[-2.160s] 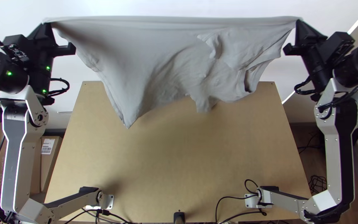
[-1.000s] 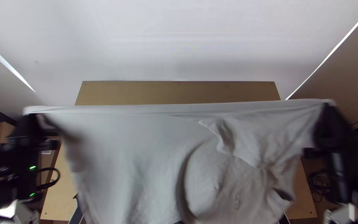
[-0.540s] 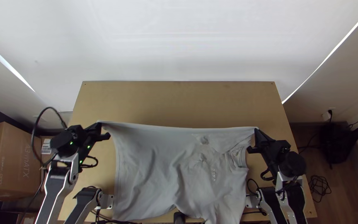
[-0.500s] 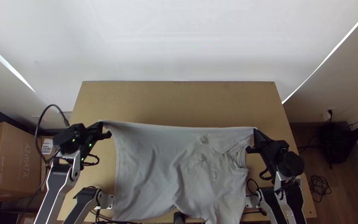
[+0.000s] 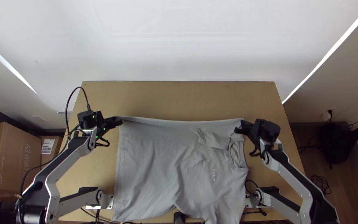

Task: Fold the t-shirt

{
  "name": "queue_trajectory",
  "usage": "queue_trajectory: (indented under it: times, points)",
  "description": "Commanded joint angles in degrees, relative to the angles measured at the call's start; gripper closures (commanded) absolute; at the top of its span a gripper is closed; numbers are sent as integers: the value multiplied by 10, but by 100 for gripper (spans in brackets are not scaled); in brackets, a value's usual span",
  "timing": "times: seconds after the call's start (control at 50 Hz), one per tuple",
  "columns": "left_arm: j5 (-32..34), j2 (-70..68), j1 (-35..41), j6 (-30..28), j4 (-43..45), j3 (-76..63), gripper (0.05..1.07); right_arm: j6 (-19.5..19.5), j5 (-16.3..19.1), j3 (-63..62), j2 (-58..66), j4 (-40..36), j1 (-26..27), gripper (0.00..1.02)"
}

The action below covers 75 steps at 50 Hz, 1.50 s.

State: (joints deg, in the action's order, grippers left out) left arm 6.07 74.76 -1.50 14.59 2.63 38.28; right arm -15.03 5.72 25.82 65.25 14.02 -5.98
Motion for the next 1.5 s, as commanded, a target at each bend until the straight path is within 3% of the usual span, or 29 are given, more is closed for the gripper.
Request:
queue_trajectory:
  times: [0.0,0.3,0.62,0.94,1.08,1.26,1.48]
  points:
    - [5,61,-12,-3,19,53,105,-10,-11,69,86,20,2,100]
    - [7,212,-26,-7,24,187,105,7,-22,224,279,32,3,100]
    - [6,337,-33,-6,16,334,105,23,-32,365,407,32,11,100]
    - [2,451,-43,-4,-52,510,105,27,-37,500,514,13,19,100]
    - [0,478,-43,5,-98,573,105,22,-40,572,547,-37,18,100]
    - [0,475,-44,11,-221,638,105,-1,-40,644,545,-148,18,100]
    - [19,406,-52,4,-273,597,105,-5,-40,635,491,-216,11,100]
